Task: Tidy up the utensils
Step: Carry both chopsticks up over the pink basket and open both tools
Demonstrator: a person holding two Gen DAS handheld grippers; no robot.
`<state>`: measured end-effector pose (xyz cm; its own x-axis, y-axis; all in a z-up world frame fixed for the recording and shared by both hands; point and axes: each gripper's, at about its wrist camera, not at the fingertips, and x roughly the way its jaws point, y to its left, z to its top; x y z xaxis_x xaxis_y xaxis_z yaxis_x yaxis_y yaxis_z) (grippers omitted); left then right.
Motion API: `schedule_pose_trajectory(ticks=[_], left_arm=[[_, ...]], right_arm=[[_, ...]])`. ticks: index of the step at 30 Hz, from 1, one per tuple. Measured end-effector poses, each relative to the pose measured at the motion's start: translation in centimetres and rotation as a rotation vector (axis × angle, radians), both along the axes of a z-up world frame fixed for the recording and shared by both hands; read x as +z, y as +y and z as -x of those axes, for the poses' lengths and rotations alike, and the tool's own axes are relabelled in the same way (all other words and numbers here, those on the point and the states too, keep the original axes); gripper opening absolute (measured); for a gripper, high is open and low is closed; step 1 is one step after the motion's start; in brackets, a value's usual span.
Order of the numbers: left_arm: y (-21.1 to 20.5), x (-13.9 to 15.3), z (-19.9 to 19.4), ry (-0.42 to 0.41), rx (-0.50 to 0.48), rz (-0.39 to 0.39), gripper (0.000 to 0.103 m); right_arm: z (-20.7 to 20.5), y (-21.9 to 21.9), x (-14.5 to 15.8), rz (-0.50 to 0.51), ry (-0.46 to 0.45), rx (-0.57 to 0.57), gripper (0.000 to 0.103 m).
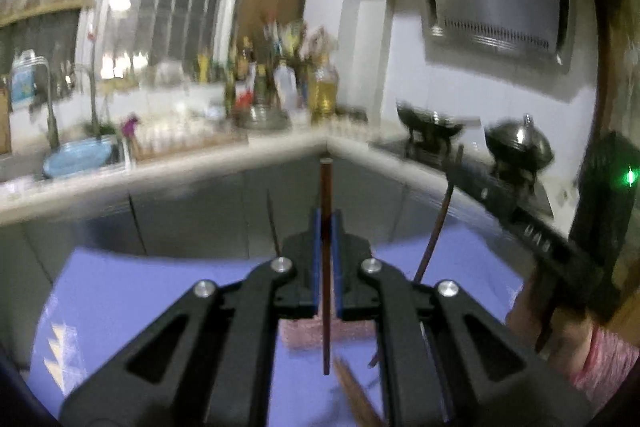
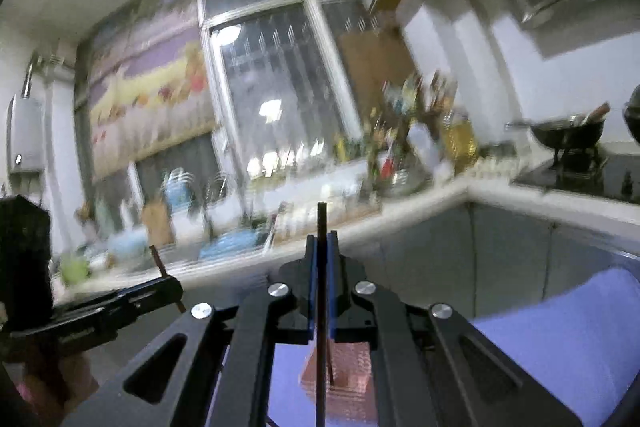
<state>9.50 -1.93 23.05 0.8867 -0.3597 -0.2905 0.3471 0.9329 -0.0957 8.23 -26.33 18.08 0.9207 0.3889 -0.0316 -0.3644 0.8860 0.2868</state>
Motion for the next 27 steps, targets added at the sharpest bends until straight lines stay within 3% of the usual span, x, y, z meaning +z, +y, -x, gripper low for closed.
schedule_pose_trajectory(ticks=[3, 6, 13, 20, 23, 26, 27], left_arm=[[-1.1, 1.1, -2.1, -0.071, 0.055, -0.009, 0.005], [-2.3, 0.2, -4.6, -0.08, 0.094, -0.029, 0.005], [-3.0, -4.2, -8.5, 0.007, 0.116, -0.06, 0.005], [-4.4, -7.8, -9.2, 0.117, 0.062, -0.114, 0.005], [-4.8, -9.1, -9.4, 0.191, 0.054, -0.154, 0.02], [-3.9, -8.9, -8.6, 0.209, 0.059, -0.119, 0.037], [-3.4, -8.6, -7.9, 0.202, 0.065, -0.097, 0.039]], right_arm=[[-1.9, 0.3, 0.7, -0.047, -0.064, -0.083, 0.005], [-3.7, 0.8, -0.2, -0.053, -0.084, -0.136, 0.005], [-6.8, 1.9, -4.3, 0.022, -0.049, -0.171, 0.005], [-7.7, 2.6, -7.1, 0.073, 0.065, -0.095, 0.006], [-7.4, 3.0, -7.6, 0.1, 0.132, -0.068, 0.011], [-6.1, 2.2, -7.1, 0.066, 0.139, -0.059, 0.03], [-5.7, 2.0, -6.9, 0.05, 0.133, -0.057, 0.037]])
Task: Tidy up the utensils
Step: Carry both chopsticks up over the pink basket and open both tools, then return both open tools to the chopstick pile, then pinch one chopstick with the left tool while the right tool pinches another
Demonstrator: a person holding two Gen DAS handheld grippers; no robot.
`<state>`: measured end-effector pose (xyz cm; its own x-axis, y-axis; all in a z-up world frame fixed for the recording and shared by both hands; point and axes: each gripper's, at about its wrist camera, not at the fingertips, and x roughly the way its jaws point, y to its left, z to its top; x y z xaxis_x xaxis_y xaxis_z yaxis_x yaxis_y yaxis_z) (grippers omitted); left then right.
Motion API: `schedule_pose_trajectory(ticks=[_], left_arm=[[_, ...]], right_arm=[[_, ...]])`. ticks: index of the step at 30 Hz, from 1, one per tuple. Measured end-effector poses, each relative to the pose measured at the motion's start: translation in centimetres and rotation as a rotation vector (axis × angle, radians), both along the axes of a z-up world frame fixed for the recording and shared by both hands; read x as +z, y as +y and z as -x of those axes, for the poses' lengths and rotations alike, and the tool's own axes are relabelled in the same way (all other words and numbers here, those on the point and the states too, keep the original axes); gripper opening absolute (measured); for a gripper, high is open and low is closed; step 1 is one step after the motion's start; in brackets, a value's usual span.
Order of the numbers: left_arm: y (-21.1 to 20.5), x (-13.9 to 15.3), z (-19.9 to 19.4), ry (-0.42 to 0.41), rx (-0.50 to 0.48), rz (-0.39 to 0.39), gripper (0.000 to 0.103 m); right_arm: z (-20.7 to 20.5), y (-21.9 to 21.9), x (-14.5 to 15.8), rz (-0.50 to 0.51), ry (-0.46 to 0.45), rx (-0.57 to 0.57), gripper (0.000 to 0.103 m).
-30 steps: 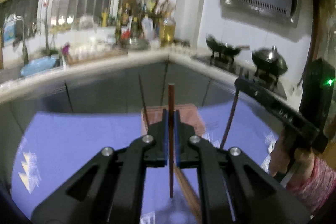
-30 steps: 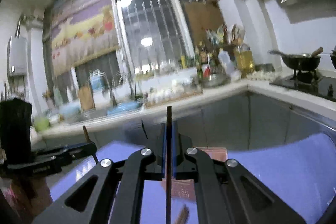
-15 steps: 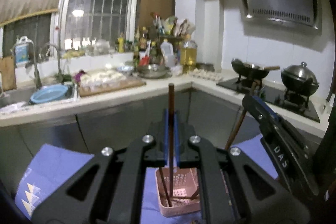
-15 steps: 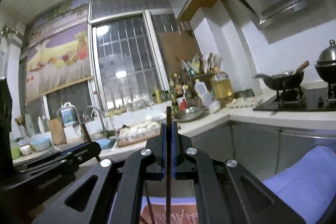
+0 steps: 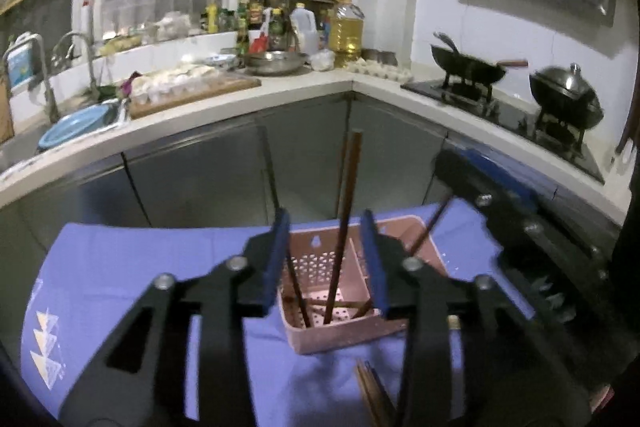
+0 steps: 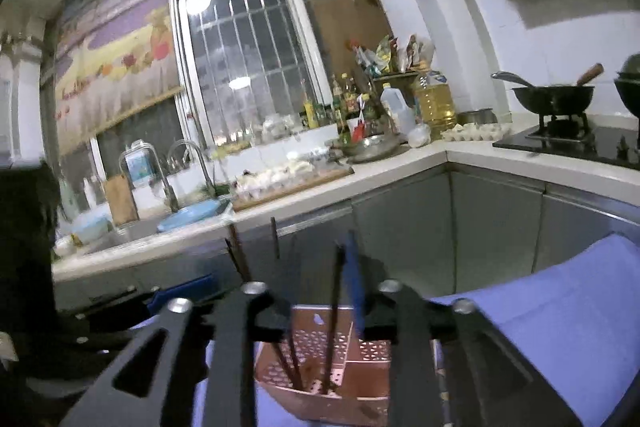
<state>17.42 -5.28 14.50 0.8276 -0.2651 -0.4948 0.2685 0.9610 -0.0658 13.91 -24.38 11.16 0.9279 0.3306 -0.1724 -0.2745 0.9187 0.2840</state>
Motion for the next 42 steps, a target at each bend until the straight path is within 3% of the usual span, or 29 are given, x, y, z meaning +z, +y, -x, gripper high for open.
schedule_pose_trajectory(ticks=[6, 11, 14, 18, 20, 23, 27, 29, 32, 37, 42], left_arm=[[2.6, 2.6, 5.0, -0.079, 0.014, 0.082, 0.039], [4.7, 0.8, 10.0, -0.077, 0.007, 0.116, 0.039], [5.4, -3.3, 12.4, 0.009, -0.004, 0.104, 0.039], [5.3, -9.5, 14.1, 0.177, -0.03, 0.093, 0.039], [4.7, -13.0, 14.7, 0.295, -0.062, 0.104, 0.039], [3.5, -15.9, 16.0, 0.363, -0.099, 0.082, 0.039], [2.0, -17.3, 16.9, 0.39, -0.141, 0.05, 0.039], [1.8, -17.5, 16.9, 0.393, -0.146, 0.036, 0.039], [1.5, -17.6, 16.6, 0.401, -0.146, 0.037, 0.039], [-0.1, -18.0, 16.0, 0.416, -0.15, 0.002, 0.039], [-1.4, -18.8, 15.6, 0.428, -0.153, -0.049, 0.039]], right_arm=[[6.0, -2.1, 3.1, -0.071, -0.108, -0.004, 0.038], [11.6, -3.8, 2.3, -0.113, -0.125, -0.006, 0.038], [13.3, -3.9, -1.2, -0.069, -0.009, 0.014, 0.037], [13.3, -2.7, -9.0, 0.027, 0.302, 0.05, 0.021], [13.3, -1.8, -12.6, 0.064, 0.441, 0.079, 0.019], [14.0, -0.1, -16.2, 0.119, 0.579, 0.144, 0.018], [15.0, 2.0, -17.8, 0.206, 0.638, 0.19, 0.018], [15.2, 2.5, -17.5, 0.243, 0.618, 0.18, 0.018], [15.2, 2.2, -17.5, 0.328, 0.604, 0.093, 0.017], [15.6, -0.1, -16.8, 0.199, 0.592, 0.094, 0.017], [15.6, 0.1, -16.1, 0.176, 0.574, 0.129, 0.017]])
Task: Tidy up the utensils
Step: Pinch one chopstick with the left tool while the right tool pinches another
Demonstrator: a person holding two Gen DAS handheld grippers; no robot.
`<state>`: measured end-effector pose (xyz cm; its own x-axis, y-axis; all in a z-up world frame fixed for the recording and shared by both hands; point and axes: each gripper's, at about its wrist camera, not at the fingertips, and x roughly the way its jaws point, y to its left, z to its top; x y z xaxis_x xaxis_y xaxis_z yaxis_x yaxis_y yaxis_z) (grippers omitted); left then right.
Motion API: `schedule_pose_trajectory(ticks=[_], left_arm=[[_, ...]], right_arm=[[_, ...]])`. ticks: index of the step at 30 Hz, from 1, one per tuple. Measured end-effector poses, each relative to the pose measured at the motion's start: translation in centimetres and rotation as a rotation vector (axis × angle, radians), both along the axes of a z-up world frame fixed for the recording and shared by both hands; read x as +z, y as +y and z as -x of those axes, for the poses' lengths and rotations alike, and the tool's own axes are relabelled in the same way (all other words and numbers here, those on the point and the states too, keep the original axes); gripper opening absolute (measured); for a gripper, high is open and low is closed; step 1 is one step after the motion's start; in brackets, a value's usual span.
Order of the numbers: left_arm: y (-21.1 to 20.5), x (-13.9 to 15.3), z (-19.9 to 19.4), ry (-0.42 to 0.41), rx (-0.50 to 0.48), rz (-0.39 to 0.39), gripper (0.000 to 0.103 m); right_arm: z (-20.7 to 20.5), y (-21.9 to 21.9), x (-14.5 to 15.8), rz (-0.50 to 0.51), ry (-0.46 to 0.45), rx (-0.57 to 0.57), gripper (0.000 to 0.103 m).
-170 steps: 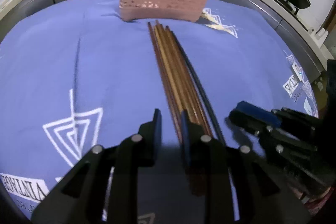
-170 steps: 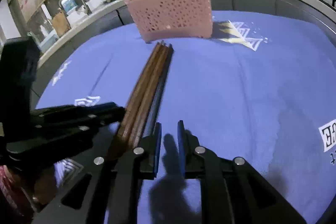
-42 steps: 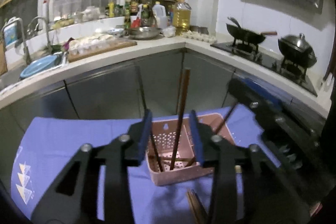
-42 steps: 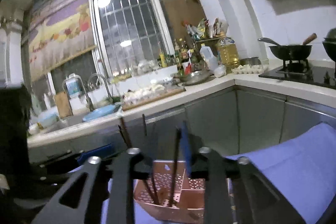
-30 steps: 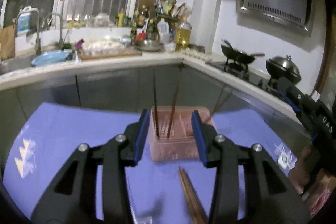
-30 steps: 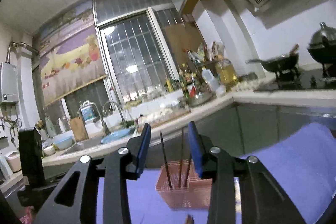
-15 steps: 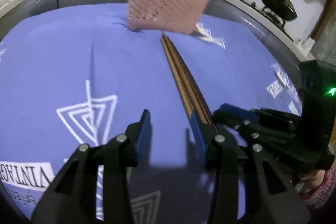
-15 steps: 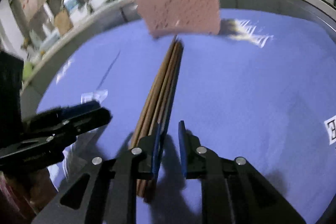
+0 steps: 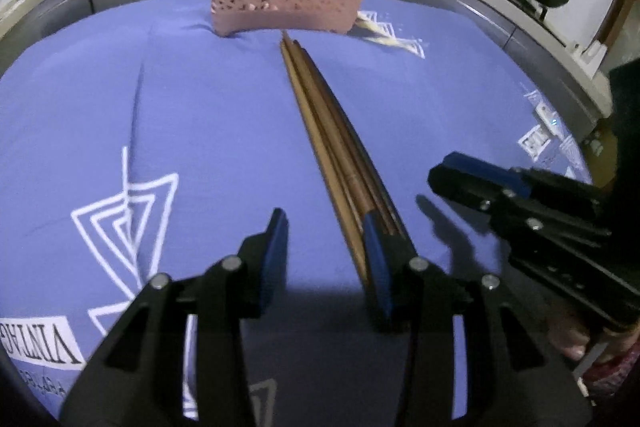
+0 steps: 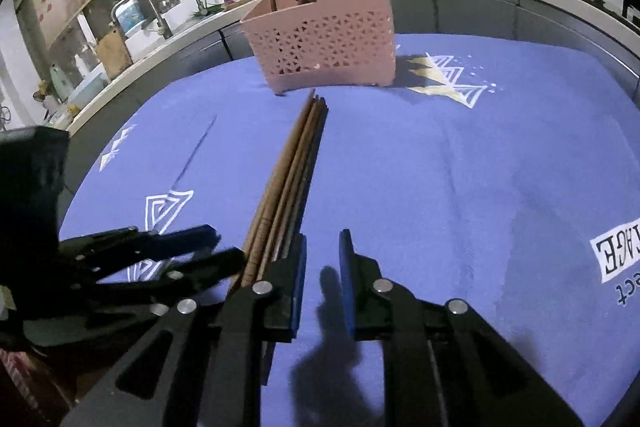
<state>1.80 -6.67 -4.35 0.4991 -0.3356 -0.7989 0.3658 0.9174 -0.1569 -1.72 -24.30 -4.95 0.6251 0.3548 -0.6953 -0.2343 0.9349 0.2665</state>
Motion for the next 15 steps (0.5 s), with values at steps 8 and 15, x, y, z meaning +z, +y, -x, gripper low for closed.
schedule_pose_trajectory(ticks=[8, 15], left_arm=[[-1.1, 0.1, -0.8, -0.019, 0.03, -0.081, 0.035], [-1.3, 0.1, -1.9, -0.013, 0.015, -0.097, 0.01]], right_arm=[[-0.4, -0.7, -0.4, -0.04, -0.001, 0.002, 0.017], [-0.7, -0.9, -0.9, -0.062, 0.017, 0.006, 0.017]])
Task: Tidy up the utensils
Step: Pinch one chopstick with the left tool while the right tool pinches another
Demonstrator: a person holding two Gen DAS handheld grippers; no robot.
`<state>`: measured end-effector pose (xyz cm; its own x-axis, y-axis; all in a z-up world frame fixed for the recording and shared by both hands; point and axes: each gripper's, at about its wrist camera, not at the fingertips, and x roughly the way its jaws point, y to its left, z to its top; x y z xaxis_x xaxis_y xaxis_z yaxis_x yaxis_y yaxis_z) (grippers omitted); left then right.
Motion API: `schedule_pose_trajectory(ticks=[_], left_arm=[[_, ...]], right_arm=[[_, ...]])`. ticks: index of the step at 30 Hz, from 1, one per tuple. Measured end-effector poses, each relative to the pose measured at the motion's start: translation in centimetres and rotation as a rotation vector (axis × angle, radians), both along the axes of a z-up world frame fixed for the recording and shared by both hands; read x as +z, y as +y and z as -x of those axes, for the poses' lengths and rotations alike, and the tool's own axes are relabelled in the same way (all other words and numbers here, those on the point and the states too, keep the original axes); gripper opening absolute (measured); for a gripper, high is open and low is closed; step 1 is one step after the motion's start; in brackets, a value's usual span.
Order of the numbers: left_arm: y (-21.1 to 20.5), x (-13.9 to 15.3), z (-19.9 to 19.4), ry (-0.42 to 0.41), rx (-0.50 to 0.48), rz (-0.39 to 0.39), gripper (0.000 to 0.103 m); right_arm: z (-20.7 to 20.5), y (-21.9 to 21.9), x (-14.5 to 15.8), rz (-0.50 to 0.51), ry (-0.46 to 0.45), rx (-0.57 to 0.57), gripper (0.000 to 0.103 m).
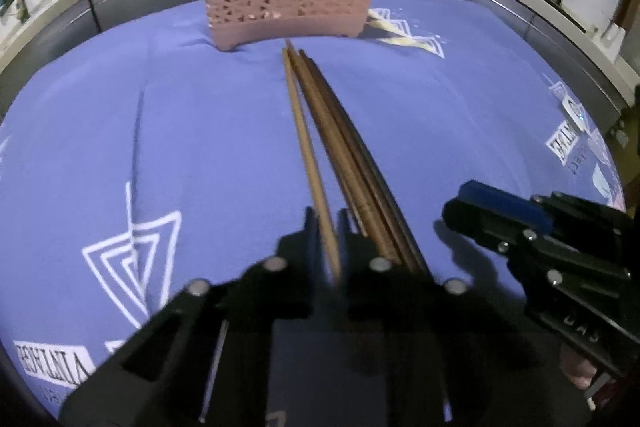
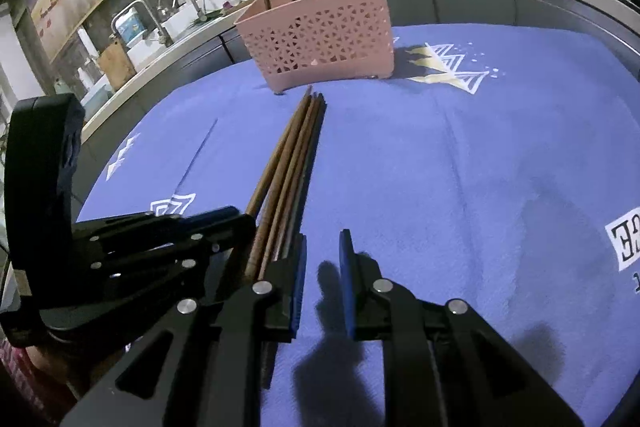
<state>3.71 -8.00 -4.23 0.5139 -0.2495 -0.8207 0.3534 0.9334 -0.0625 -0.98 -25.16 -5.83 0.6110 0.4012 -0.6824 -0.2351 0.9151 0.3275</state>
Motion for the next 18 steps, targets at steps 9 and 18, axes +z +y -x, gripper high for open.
schedule_pose_trajectory(ticks=[9, 18], left_arm=[[4.9, 0.2, 0.3, 0.027, 0.082, 0.003, 0.007], [6.1, 0.2, 1.0, 0.048, 0.107, 0.013, 0.007]], right_arm=[[-0.1, 3.0, -0.5, 0.089, 0.001, 0.068, 0.017], [-0.8, 3.8, -0.8, 0.123, 0.002, 0.053, 0.017]])
